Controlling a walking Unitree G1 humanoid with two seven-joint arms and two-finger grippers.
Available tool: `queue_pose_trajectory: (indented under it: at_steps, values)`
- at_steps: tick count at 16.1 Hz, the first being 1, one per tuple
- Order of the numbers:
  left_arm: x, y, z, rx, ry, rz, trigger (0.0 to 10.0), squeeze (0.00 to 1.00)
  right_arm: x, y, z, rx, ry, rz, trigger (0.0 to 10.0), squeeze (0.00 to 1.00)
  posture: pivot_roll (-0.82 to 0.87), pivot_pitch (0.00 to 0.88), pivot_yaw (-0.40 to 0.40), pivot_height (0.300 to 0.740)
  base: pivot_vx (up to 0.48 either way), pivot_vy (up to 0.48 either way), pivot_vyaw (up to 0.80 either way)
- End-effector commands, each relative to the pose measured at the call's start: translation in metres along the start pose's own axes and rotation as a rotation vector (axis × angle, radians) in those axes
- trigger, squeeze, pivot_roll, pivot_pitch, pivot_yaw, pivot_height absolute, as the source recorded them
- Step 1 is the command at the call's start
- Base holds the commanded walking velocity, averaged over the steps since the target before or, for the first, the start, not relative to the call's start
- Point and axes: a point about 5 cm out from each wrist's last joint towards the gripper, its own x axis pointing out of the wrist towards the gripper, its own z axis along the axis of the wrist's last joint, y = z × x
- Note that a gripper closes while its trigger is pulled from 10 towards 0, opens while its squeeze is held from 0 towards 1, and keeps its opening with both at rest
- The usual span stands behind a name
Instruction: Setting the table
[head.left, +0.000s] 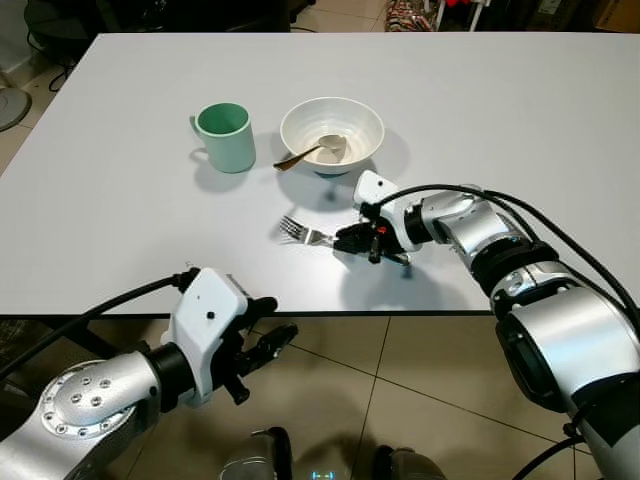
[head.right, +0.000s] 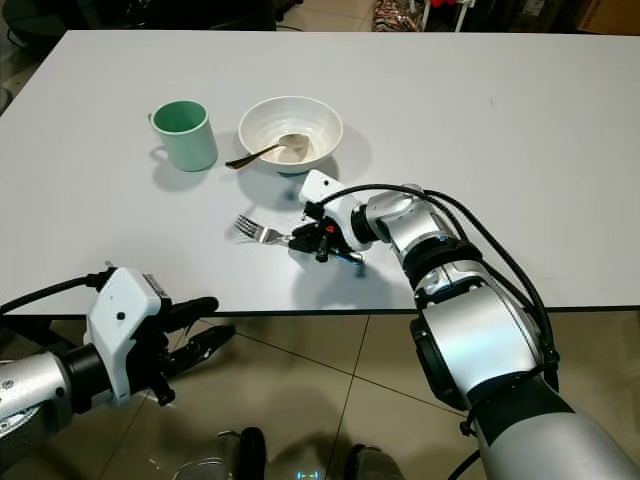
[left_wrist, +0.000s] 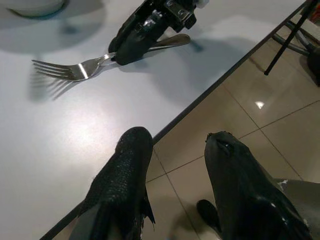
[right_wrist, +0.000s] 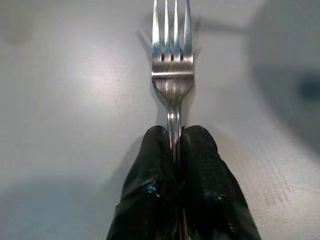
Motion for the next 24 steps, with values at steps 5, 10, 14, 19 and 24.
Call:
queue_pose_trajectory:
  at_steps: [5,10,14,19,24]
  values:
    - [0.003,-0.001,0.002,0.01,-0.009,0.005,10.0,0.0,-0.006,-0.002,0.002,0.016,-0.034,0.025,0.0,0.0,0.05,0.198,0.021,0.74,0.0,0.0,0.0]
    - [0.005,0.001,0.0,0.03,-0.039,0.044,10.0,0.0,-0.031,0.0,0.007,-0.055,-0.223,0.161,0.0,0.0,0.0,0.118,0.043,0.74,0.0,0.0,0.0]
    - [0.012,0.021,-0.003,0.03,-0.089,0.13,10.0,0.0,-0.056,0.028,0.013,-0.083,-0.409,0.207,0.0,0.0,-0.02,0.086,0.055,0.74,0.0,0.0,0.0]
    - [0.015,0.033,0.003,-0.076,-0.215,0.357,10.0,0.0,-0.084,0.073,0.016,0.026,-0.624,0.005,0.0,0.0,-0.04,0.078,0.045,0.74,0.0,0.0,0.0]
    - [0.014,0.028,0.003,-0.127,-0.276,0.489,10.0,0.0,-0.093,0.098,0.003,0.206,-0.601,-0.313,0.0,0.0,-0.05,0.063,0.035,0.74,0.0,0.0,0.0]
